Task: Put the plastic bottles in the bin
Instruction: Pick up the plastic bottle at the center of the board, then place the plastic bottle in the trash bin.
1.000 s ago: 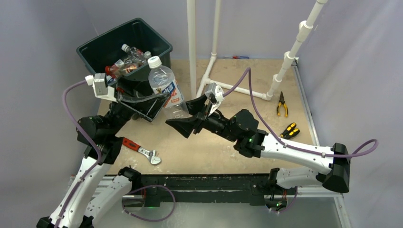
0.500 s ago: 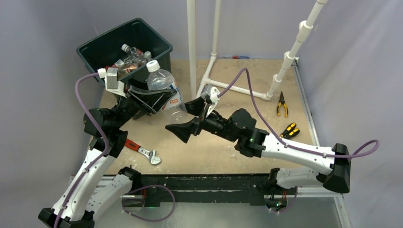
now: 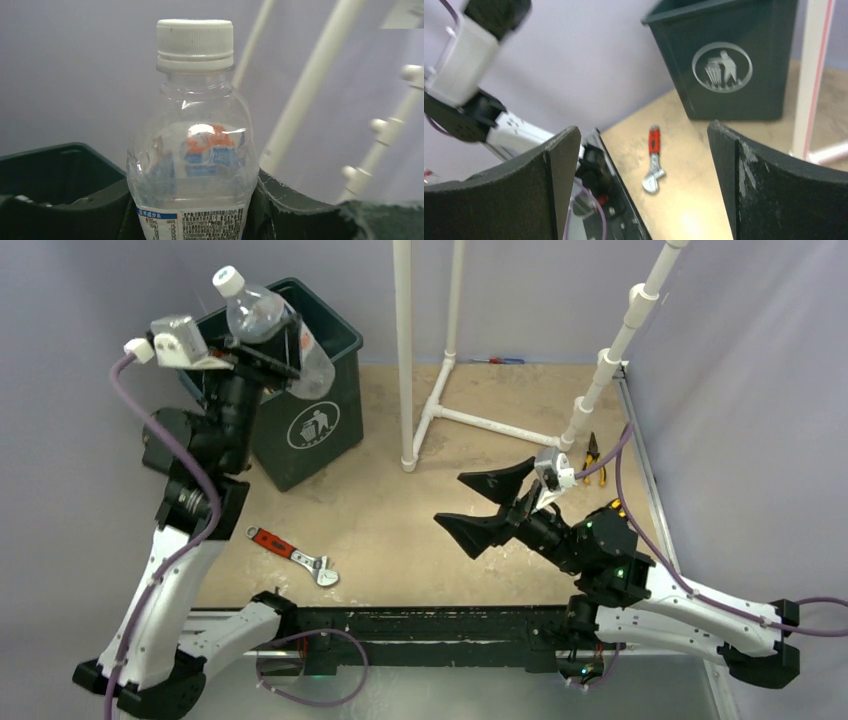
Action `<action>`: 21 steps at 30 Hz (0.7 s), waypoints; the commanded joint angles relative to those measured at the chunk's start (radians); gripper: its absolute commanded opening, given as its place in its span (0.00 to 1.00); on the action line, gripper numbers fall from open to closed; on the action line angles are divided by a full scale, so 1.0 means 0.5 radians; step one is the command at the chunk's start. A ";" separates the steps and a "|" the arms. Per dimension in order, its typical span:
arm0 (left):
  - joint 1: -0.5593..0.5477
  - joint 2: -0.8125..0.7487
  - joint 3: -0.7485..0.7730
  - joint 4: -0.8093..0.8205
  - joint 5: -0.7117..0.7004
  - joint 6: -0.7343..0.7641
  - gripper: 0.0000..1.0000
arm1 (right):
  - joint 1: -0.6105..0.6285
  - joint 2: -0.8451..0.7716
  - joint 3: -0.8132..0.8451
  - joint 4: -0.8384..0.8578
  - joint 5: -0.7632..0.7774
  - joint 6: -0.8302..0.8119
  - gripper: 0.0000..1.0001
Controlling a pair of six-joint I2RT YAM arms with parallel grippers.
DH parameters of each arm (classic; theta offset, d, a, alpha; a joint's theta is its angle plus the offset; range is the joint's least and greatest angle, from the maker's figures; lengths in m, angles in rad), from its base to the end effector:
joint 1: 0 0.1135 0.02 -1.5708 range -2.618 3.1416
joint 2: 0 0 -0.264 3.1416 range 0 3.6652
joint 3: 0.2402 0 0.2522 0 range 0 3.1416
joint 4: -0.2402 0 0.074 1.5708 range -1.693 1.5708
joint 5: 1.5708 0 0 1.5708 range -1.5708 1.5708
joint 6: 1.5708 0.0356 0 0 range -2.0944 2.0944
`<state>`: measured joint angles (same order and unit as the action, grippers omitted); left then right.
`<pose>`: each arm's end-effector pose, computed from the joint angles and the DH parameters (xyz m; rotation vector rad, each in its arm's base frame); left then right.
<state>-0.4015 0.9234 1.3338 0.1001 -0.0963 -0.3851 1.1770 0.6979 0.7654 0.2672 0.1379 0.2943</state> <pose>0.1458 -0.0582 0.5303 -0.0800 1.0820 -0.6589 0.0664 0.1471 0.3954 -0.4493 1.2521 1.1820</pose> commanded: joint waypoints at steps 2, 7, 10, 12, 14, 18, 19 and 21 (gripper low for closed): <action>0.008 0.490 0.276 -0.051 -0.831 0.542 0.49 | -0.001 -0.110 -0.193 -0.119 0.198 0.009 0.99; 0.057 0.940 0.500 0.022 -1.011 0.753 0.58 | -0.001 -0.157 -0.325 -0.104 0.204 0.037 0.99; 0.157 1.174 0.626 -0.003 -1.034 0.686 0.62 | -0.001 -0.184 -0.385 -0.108 0.221 0.043 0.99; 0.222 1.259 0.668 0.002 -1.030 0.616 0.62 | -0.001 -0.209 -0.411 -0.119 0.241 0.043 0.99; 0.240 1.322 0.697 0.001 -1.032 0.596 0.64 | -0.001 -0.242 -0.415 -0.147 0.263 0.038 0.99; 0.245 1.352 0.665 0.001 -1.066 0.582 0.69 | -0.001 -0.314 -0.424 -0.177 0.305 0.038 0.99; 0.245 1.346 0.654 -0.019 -1.082 0.557 0.73 | -0.001 -0.323 -0.430 -0.173 0.305 0.040 0.99; 0.245 1.311 0.623 -0.051 -1.103 0.518 0.83 | -0.001 -0.324 -0.432 -0.169 0.308 0.040 0.99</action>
<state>-0.2760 1.6192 1.6161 0.0673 -0.6109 -0.0937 1.1770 0.5533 0.5529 0.1722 0.2584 0.3069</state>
